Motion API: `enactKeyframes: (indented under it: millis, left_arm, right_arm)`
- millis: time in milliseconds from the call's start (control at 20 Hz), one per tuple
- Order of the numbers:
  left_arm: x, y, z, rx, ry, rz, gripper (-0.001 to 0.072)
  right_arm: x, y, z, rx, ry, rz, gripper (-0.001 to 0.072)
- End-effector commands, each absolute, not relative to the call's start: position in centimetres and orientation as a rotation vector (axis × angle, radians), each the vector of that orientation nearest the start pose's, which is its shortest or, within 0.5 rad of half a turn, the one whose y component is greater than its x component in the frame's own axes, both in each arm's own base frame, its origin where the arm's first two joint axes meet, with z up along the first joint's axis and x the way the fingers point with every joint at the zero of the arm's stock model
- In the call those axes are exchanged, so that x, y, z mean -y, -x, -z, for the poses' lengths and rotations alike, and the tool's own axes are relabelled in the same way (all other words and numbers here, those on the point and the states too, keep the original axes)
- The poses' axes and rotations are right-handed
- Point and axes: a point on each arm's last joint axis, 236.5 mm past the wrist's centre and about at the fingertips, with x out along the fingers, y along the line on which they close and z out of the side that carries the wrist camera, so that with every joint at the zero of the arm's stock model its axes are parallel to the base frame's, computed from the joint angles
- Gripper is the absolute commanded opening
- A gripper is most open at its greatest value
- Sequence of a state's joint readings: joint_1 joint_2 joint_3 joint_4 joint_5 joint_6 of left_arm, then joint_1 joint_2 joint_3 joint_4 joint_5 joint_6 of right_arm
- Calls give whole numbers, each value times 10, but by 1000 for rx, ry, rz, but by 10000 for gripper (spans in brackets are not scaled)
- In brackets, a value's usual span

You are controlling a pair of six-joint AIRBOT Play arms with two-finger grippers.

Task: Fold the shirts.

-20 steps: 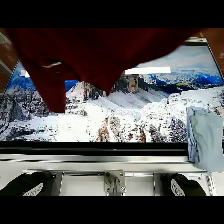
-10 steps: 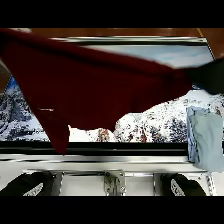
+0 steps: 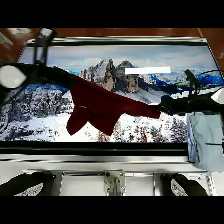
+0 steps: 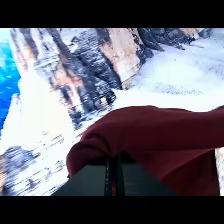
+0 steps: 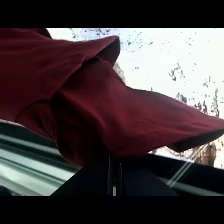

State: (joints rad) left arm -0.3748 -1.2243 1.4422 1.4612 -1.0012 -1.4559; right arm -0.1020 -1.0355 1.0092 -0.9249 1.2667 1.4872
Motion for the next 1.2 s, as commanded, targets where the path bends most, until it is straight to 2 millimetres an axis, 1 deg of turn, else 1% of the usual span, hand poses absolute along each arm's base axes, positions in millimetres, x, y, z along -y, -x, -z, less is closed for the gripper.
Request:
enactKeyframes:
  millis: [0, 50, 100, 150, 200, 250, 300, 350, 400, 450, 500, 600, 650, 700, 750, 800, 900, 1000, 1050, 1150]
  left_arm:
    - [231, -465, -89, -851, 92, 460, 42]
    - [241, -468, -63, -911, 153, 459, 42]
    - [249, -467, -35, -985, 209, 456, 43]
    - [257, -460, -9, -1074, 275, 450, 42]
    - [261, -452, 10, -1155, 326, 438, 42]
    - [260, -445, 21, -1209, 338, 430, 82]
    - [253, -439, 23, -1247, 330, 425, 291]
    - [242, -434, 20, -1286, 333, 419, 600]
    - [226, -428, 10, -1342, 332, 417, 714]
    - [209, -421, -5, -1383, 311, 433, 714]
    - [190, -417, -25, -1394, 293, 445, 714]
    - [153, -417, -64, -1318, 291, 400, 713]
    - [139, -410, -78, -1284, 279, 372, 713]
    - [130, -399, -81, -1270, 269, 348, 713]
    - [128, -383, -76, -1279, 289, 328, 713]
    - [137, -360, -63, -1314, 346, 324, 713]
    - [170, -311, -20, -1407, 473, 369, 713]
    - [200, -275, 29, -1482, 543, 378, 713]
    - [212, -265, 49, -1495, 563, 371, 713]
    - [234, -260, 75, -1498, 584, 362, 713]
  right_arm:
    - [-94, -382, -39, -1083, -670, -274, 67]
    - [-89, -395, -33, -1053, -690, -245, 67]
    - [-86, -404, -28, -1038, -707, -225, 67]
    - [-84, -409, -21, -1036, -719, -210, 67]
    - [-84, -411, -15, -1044, -723, -202, 67]
    - [-83, -411, -10, -1056, -717, -204, 67]
    - [-84, -411, -7, -1061, -701, -212, 67]
    - [-83, -410, -6, -1061, -684, -217, 67]
    - [-83, -410, -6, -1062, -679, -222, 67]
    - [-84, -408, -6, -1067, -671, -228, 67]
    - [-84, -407, -6, -1072, -669, -232, 67]
    - [-86, -403, -4, -1089, -658, -246, 67]
    - [-87, -400, -3, -1099, -646, -257, 68]
    - [-88, -398, -2, -1106, -635, -265, 67]
    - [-87, -396, 0, -1116, -621, -265, 67]
    - [-85, -394, 2, -1124, -605, -263, 68]
    - [-83, -393, 4, -1130, -586, -257, 68]
    - [-83, -393, 4, -1129, -590, -258, 68]
    - [-84, -393, 4, -1131, -591, -259, 68]
    - [-84, -392, 4, -1135, -591, -261, 68]
